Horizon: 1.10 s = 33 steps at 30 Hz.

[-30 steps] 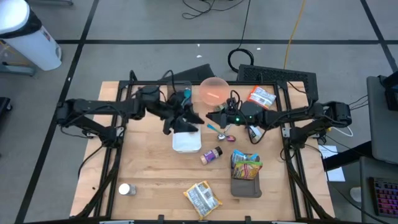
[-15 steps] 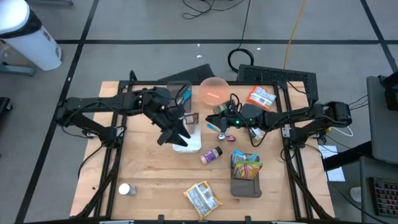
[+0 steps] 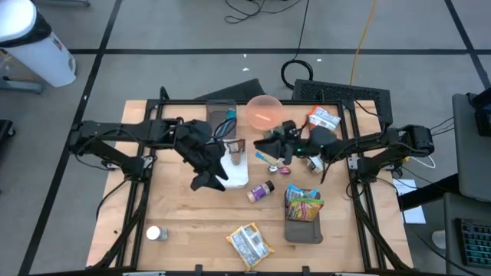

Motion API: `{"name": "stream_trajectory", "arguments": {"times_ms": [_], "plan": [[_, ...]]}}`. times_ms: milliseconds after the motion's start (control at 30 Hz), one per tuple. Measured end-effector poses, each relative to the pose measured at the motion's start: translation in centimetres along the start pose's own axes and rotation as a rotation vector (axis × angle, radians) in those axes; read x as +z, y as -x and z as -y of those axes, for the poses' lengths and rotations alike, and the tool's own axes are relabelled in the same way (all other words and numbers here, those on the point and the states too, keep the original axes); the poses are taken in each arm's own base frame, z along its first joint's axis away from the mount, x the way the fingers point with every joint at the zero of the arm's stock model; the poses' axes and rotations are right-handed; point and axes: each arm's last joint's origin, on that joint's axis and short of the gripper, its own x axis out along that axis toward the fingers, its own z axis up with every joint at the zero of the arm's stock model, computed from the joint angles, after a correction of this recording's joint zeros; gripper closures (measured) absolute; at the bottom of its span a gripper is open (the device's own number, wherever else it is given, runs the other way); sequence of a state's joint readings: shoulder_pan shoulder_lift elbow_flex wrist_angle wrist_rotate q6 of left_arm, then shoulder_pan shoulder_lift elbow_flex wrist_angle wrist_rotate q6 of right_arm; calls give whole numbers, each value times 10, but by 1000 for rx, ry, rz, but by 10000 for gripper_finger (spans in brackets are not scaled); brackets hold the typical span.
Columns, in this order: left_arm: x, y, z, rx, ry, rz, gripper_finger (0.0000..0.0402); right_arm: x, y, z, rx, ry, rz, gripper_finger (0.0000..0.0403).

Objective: Pick & Place Food Item
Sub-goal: Put the purple spoon into the top black transparent bin

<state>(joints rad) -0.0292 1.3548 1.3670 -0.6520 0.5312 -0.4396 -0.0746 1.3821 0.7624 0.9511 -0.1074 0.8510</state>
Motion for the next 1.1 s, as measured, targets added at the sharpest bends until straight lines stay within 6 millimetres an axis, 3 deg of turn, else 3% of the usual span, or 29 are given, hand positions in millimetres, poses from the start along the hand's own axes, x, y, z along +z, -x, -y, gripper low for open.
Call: {"name": "stream_trajectory", "arguments": {"times_ms": [233, 367, 600, 700, 933, 1100], "plan": [[2, 3, -5, 32, -38, 15, 144, 16, 2, -4, 86, 0, 115, 170], [3, 5, -9, 44, -45, 20, 144, 21, 3, -2, 137, 29, 79, 131], [6, 9, -15, 61, -59, 34, 144, 27, 5, -4, 62, 132, -24, 122], [6, 11, -19, 90, -66, 37, 144, 35, -1, -13, -12, 244, -146, 131], [6, 19, -32, 164, -41, 18, 144, 46, -1, -27, -262, 476, -630, 144], [9, 25, -41, 198, -30, 40, 144, 43, 12, -15, -393, 477, -839, 145]]}}
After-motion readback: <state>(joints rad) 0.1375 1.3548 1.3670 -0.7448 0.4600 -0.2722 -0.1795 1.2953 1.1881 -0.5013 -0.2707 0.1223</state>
